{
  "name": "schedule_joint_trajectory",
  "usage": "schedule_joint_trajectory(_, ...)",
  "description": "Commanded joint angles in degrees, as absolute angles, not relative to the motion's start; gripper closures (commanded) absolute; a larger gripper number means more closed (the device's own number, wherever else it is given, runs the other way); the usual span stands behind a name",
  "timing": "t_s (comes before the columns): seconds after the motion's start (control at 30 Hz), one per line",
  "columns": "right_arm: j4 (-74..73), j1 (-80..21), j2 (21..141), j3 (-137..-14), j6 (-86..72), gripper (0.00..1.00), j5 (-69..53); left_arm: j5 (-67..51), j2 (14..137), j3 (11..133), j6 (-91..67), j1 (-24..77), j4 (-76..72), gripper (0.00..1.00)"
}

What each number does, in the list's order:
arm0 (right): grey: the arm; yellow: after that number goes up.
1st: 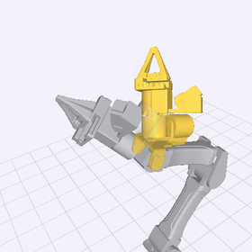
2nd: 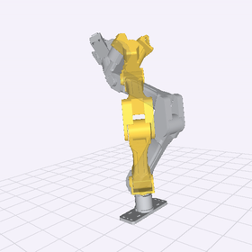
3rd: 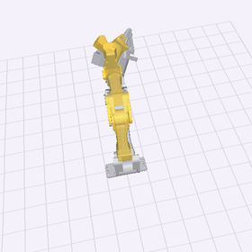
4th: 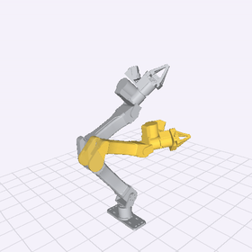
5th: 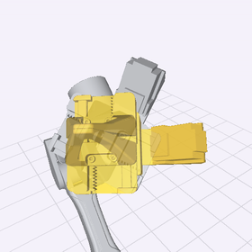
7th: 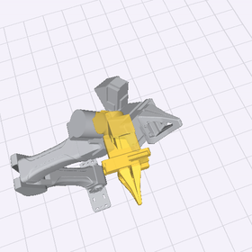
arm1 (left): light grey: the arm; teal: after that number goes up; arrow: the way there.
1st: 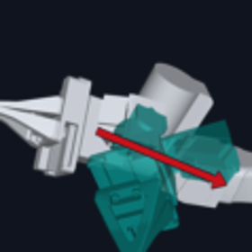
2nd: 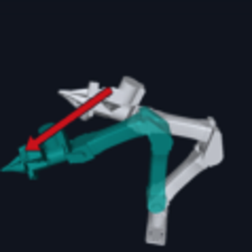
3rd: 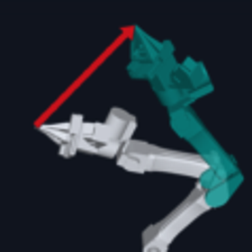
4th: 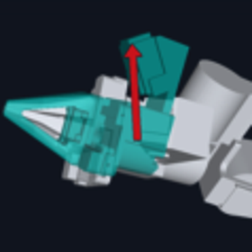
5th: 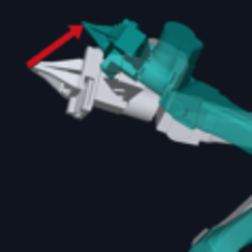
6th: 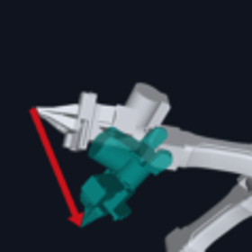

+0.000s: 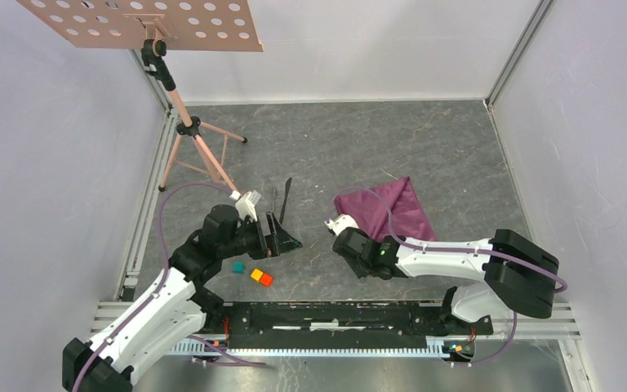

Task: Fold the napkin into a case and place the utensils inside
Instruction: Pick up the upper triangle-folded napkin from the center of the board.

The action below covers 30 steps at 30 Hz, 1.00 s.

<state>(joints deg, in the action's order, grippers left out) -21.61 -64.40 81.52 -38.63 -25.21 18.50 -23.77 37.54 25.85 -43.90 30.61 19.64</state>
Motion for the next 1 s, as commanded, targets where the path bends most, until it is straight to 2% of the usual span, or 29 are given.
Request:
schedule_joint_trajectory(0.0,-20.92,-64.34,81.36,-36.51,-22.5,1.0,19.28,-19.97,41.52,26.8,-46.48,30.72,19.17,0.01)
schedule_joint_trajectory(0.23,-17.52,-64.34,76.5,-36.65,-21.45,1.0,14.81,-17.07,53.9,25.07,-58.93,30.75,6.37,0.0)
schedule_joint_trajectory(0.53,-17.6,-64.33,72.29,-35.87,-21.59,1.0,14.76,-12.15,72.24,26.86,-73.58,36.0,-10.41,0.04)
schedule_joint_trajectory(0.73,-17.11,-64.37,71.15,-35.15,-21.55,1.0,14.19,-10.28,83.28,29.74,-79.08,39.05,-19.83,0.11)
schedule_joint_trajectory(0.87,-16.39,-64.3,70.83,-34.5,-21.21,1.0,13.59,-9.15,91.05,27.62,-81.87,40.89,-37.49,0.15)
schedule_joint_trajectory(0.97,-16.47,-64.26,70.69,-34.46,-21.03,1.0,13.63,-6.2,93.85,29.71,-81.09,41.72,-36.06,0.14)
